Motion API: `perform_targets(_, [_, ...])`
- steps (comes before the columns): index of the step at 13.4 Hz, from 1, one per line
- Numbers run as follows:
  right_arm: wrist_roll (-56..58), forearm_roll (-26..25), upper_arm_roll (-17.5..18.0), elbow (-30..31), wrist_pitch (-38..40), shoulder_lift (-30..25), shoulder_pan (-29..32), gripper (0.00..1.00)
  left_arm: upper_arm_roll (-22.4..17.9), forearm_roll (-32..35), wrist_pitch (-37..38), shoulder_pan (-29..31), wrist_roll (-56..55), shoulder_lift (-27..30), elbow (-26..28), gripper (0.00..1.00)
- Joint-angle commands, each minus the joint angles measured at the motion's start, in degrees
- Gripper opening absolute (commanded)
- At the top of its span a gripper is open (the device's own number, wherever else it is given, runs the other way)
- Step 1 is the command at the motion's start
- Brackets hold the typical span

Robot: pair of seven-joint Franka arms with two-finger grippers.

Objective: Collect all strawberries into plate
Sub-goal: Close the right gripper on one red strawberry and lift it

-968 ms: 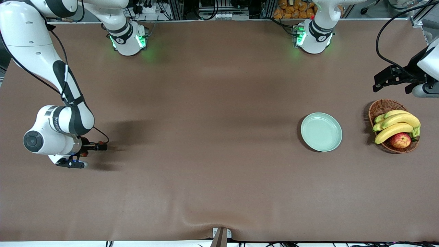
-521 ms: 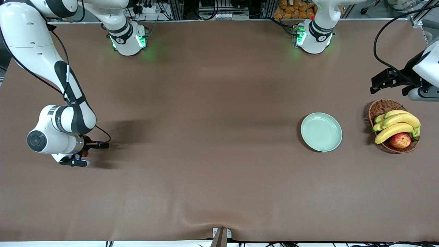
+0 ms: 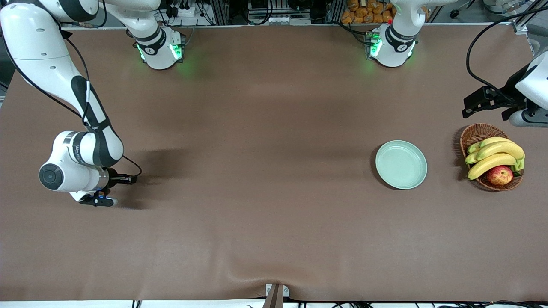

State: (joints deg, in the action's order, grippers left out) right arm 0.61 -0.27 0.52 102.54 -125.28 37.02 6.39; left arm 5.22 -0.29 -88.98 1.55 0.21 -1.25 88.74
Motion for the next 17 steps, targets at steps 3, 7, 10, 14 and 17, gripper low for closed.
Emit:
perform_targets(3, [0.3, -0.5, 0.3, 0.6, 0.2, -1.8, 0.2, 0.0, 0.1, -0.5, -1.2, 0.5, -0.1, -0.5, 0.2, 1.0])
perform_targets(7, [3.0, -0.5, 2.0, -0.9, 5.2, -8.3, -0.1, 0.0, 0.1, -0.4, -1.5, 0.6, -0.1, -0.4, 1.1, 1.0])
perform_targets(10, [3.4, -0.6, 3.7, -3.0, 5.2, -8.9, -0.8, 0.0, 0.1, -0.2, -1.5, 0.7, 0.0, -0.3, 2.2, 1.0])
perform_targets(14, [3.4, -0.5, 3.9, -4.6, 5.1, -8.5, -3.8, 0.0, 0.1, -0.2, -1.5, 0.6, -0.1, -0.3, 2.5, 1.0])
perform_targets(17, [3.2, 1.6, 5.0, -7.9, 5.1, -7.8, -11.3, 0.0, 0.1, -0.2, -1.8, 0.6, -0.3, -0.3, 2.9, 1.0])
